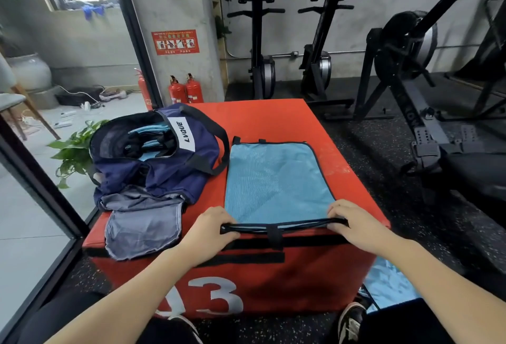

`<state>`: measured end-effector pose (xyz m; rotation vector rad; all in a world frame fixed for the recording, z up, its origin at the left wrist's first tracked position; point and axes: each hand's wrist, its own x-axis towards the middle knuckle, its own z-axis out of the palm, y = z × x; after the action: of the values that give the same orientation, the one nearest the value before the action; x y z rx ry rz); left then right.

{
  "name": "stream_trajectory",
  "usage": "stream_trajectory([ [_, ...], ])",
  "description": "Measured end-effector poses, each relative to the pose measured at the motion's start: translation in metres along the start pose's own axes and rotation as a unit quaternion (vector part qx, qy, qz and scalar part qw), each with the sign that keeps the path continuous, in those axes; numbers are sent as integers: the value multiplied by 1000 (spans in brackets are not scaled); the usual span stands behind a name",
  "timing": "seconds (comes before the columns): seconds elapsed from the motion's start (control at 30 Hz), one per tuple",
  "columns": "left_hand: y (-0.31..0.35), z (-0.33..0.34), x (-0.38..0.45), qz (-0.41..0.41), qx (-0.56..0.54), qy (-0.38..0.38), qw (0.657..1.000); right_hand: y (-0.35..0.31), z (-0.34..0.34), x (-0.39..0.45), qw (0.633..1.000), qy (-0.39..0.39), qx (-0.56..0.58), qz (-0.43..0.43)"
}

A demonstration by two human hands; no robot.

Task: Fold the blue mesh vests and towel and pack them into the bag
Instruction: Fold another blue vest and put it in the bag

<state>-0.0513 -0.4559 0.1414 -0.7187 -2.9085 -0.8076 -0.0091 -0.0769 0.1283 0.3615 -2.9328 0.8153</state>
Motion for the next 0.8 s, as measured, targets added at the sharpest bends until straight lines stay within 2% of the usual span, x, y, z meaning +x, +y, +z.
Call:
stream_trajectory([
  [0.13,11,-16,0,-52,-86,0,995,-9,-13,-2,994,-2,85,72],
  [0.3,15,-31,7,-46,-170,-8,984,-17,-35,3,976,5,196,96],
  [0.47,13,-34,34,-65,-188,27,980,-17,-48,29,971,30,209,113],
  [0.63,12,-34,81,-87,-159,85,980,-8,-53,75,970,56,196,134],
  [0.8,2,-27,134,-105,-134,99,980,8,-55,118,968,71,179,160],
])
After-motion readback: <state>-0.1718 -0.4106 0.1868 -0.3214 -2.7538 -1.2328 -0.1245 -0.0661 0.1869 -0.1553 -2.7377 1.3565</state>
